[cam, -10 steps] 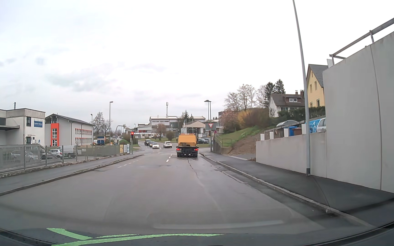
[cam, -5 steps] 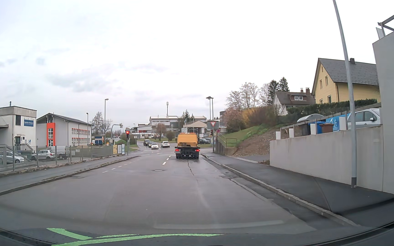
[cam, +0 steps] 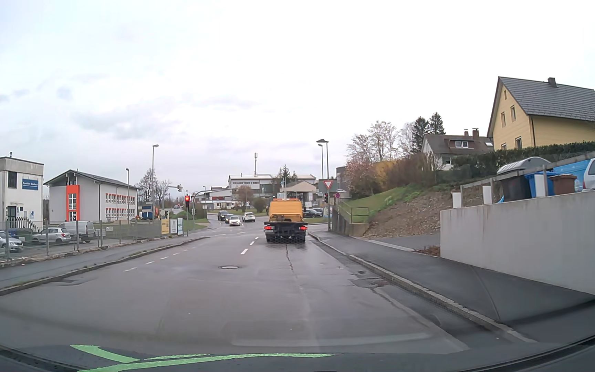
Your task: Follow the waypoints while adhering to traffic rules and regulations
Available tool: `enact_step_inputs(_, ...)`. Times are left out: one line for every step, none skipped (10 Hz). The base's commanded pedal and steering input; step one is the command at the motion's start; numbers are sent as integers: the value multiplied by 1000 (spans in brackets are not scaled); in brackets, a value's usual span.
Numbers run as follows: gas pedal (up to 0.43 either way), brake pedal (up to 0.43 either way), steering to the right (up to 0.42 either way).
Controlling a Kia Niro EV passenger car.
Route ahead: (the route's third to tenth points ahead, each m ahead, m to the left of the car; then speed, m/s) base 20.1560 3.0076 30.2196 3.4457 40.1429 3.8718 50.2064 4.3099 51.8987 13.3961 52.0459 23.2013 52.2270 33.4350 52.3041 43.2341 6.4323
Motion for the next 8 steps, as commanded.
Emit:
enact_step_inputs(0,159,-15)
enact_step_inputs(0,165,-16)
enact_step_inputs(0,165,-17)
enact_step_inputs(0,171,-17)
enact_step_inputs(0,177,-18)
enact_step_inputs(0,177,-18)
enact_step_inputs(0,183,-18)
enact_step_inputs(0,183,-18)
